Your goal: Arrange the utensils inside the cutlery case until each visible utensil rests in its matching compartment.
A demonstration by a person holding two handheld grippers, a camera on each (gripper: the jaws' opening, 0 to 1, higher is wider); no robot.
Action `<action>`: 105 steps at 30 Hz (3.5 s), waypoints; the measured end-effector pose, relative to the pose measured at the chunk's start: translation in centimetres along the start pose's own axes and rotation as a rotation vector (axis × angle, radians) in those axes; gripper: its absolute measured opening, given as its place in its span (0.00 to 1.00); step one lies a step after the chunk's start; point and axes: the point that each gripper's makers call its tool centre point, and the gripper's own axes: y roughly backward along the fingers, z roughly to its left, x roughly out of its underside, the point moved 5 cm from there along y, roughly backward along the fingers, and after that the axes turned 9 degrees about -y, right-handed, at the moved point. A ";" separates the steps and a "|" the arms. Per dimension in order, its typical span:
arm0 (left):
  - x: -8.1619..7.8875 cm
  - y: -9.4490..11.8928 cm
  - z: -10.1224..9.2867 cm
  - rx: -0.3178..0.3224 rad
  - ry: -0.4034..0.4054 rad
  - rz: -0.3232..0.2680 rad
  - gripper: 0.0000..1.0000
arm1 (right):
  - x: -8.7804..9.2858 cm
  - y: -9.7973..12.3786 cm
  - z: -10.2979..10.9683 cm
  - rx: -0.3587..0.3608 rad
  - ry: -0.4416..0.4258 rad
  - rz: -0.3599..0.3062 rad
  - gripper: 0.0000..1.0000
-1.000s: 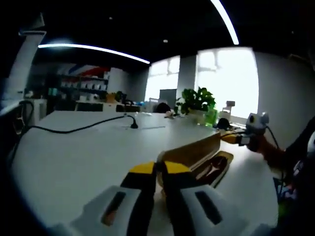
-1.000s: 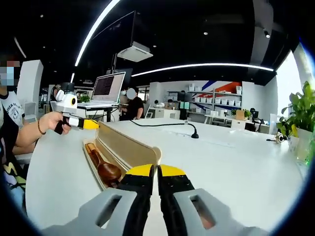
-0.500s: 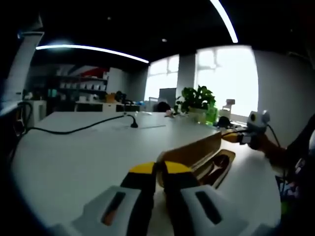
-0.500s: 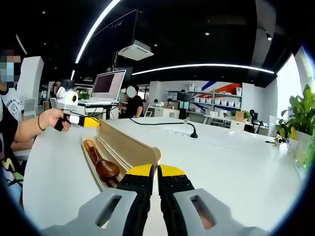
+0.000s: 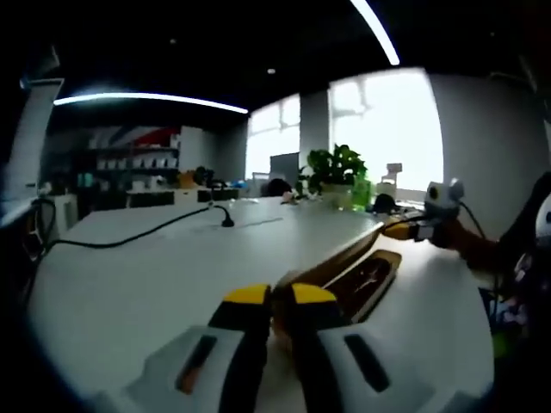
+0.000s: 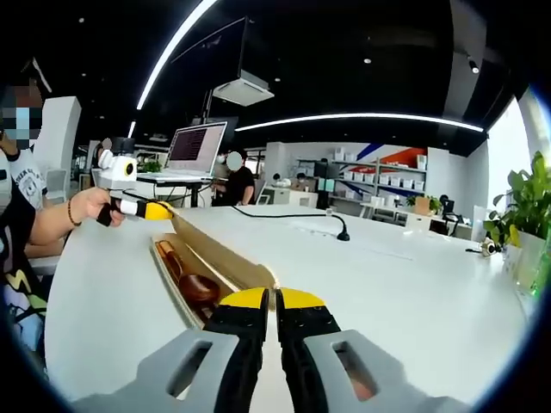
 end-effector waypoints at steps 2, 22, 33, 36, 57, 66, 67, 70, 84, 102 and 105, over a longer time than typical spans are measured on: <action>0.2 0.2 -0.2 0.006 -0.036 0.014 0.08 | 0.1 0.2 0.3 -0.003 0.009 0.000 0.03; -0.7 0.4 -0.1 -0.009 -0.156 0.006 0.08 | -0.2 0.0 0.3 0.023 0.141 -0.015 0.01; -1.3 0.9 -0.7 -0.014 -0.195 -0.006 0.08 | -0.5 0.7 0.7 0.033 0.159 -0.032 0.01; -1.3 1.1 -0.9 -0.008 -0.196 -0.006 0.08 | -0.7 0.9 0.8 0.034 0.171 -0.036 0.01; 0.9 2.2 -3.1 0.052 -0.191 0.050 0.17 | 0.4 2.4 2.0 -0.013 0.077 -0.039 0.03; 0.5 2.9 -4.3 0.108 -0.188 0.043 0.28 | 0.7 2.3 2.1 -0.028 -0.009 -0.043 0.04; 0.5 2.9 -4.3 0.117 -0.195 0.055 0.29 | 0.7 2.3 2.1 -0.028 -0.012 -0.043 0.04; 0.0 2.9 -4.4 0.137 -0.223 0.069 0.35 | 1.0 2.4 2.1 -0.023 -0.045 -0.023 0.05; -0.7 1.7 -4.3 0.219 -0.184 0.153 0.19 | 1.6 2.7 1.6 -0.064 -0.237 0.013 0.14; 0.1 1.3 -4.9 0.250 -0.118 0.167 0.11 | 0.9 2.7 2.2 -0.210 -0.661 0.077 0.17; 0.2 1.3 -4.9 0.254 -0.109 0.161 0.10 | 0.9 2.7 2.2 -0.230 -0.784 0.087 0.18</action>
